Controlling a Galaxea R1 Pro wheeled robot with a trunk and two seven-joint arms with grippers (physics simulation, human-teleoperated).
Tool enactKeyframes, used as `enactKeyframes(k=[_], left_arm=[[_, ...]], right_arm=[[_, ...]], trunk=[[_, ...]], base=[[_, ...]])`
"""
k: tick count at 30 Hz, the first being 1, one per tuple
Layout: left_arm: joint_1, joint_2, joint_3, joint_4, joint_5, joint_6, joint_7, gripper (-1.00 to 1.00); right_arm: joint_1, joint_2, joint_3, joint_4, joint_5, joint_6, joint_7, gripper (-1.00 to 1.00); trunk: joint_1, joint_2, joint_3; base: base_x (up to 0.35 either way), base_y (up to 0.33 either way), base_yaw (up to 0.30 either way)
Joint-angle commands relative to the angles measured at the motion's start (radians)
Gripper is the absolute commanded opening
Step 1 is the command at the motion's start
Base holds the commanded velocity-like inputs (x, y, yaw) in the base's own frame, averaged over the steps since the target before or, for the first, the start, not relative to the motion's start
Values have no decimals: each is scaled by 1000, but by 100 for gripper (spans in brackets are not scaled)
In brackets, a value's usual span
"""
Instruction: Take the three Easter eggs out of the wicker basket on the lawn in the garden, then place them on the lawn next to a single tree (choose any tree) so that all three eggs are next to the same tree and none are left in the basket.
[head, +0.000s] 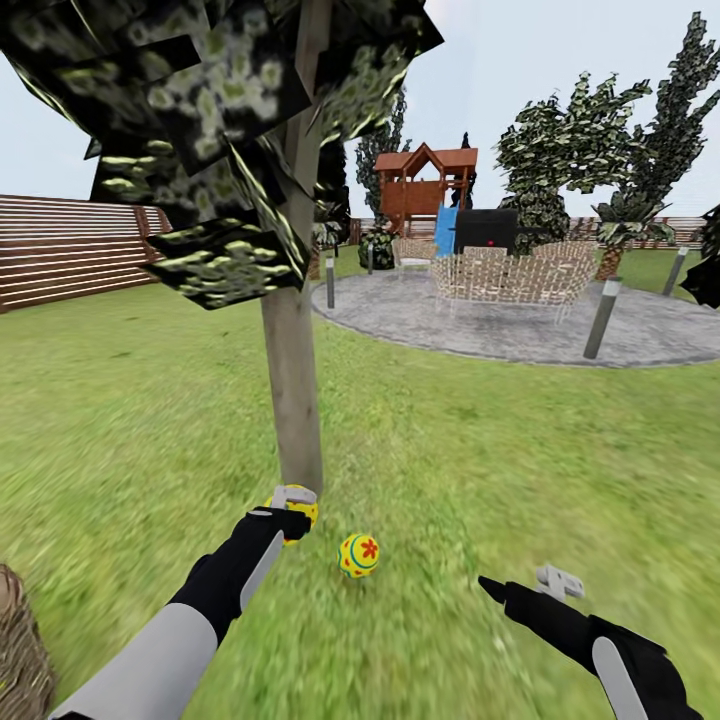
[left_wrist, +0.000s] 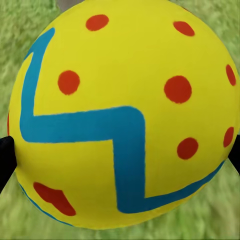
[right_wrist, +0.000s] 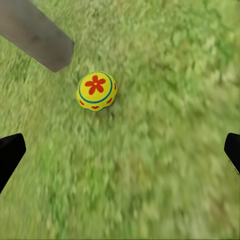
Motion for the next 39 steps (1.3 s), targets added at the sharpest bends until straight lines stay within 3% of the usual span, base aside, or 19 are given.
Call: enactKeyframes(k=[1, 14, 25, 32, 39], left_arm=[[-1, 0, -4, 0, 10, 4, 9, -100], [-1, -1, -3, 6, 11, 13, 8, -100], [-1, 1, -4, -2, 11, 5, 9, -100], [1, 1, -2, -3, 11, 3, 9, -100], [2, 3, -2, -3, 11, 1, 8, -100]], right_arm=[[-1, 0, -2, 0, 2, 5, 5, 100], [-1, 0, 0, 0, 3, 5, 5, 100], [-1, -1, 0, 0, 2, 5, 5, 100], [-1, 0, 0, 0, 3, 5, 6, 100], [-1, 1, -5, 0, 2, 4, 6, 100]], trunk=[[0, 0, -1], [0, 0, -1], [0, 0, -1], [27, -49, -23], [30, -51, -50]], base=[[249, -105, 0], [266, -10, 0], [29, 7, 0], [0, 0, 0], [0, 0, 0]])
